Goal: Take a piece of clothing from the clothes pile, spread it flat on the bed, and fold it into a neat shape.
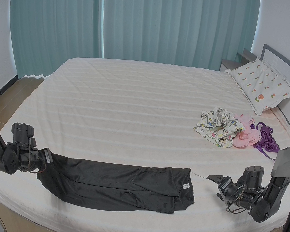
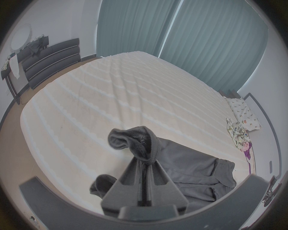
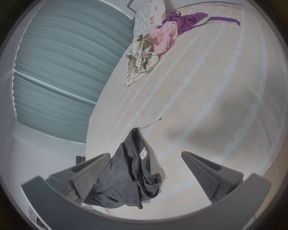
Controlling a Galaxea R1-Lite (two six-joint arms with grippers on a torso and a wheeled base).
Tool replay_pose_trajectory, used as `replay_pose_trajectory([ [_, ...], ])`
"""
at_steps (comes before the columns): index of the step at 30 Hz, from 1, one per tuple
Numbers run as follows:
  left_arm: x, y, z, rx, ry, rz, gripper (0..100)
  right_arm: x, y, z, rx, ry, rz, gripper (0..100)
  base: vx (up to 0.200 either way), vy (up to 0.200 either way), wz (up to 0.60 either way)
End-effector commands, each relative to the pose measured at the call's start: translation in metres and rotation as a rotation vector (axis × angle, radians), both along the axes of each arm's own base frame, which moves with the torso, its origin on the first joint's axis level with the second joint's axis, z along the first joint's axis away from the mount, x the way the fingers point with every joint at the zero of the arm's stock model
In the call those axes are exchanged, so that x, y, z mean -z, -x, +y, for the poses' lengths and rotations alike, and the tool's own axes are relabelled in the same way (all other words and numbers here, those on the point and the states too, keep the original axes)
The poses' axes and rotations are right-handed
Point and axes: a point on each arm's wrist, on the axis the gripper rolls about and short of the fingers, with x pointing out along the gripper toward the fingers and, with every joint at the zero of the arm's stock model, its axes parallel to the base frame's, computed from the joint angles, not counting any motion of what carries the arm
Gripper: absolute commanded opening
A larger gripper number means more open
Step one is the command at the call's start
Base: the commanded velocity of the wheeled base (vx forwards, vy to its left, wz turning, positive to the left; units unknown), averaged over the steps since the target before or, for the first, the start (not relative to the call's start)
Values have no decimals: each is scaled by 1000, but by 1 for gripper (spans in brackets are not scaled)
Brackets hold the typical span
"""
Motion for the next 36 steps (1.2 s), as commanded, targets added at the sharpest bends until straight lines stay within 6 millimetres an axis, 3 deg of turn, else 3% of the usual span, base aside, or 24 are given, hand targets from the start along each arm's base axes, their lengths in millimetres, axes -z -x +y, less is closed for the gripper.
replay_pose_trajectory([
  [1,-13,6,-56,53,-12,-16,0,1,3,2,-10,-20,16,100,0,0,0],
  [6,-14,12,-90,84,-45,-18,0,-5,8,6,-18,-57,-10,100,0,-120,0],
  [15,-19,18,-124,155,-79,-9,0,-4,15,10,-52,-104,-30,100,0,-200,0],
  [29,-24,16,-147,195,-80,-21,0,-4,15,11,-53,-107,-29,100,0,-200,0],
  [36,-15,8,-158,214,-81,-9,0,-4,15,11,-53,-107,-30,100,0,-200,0],
])
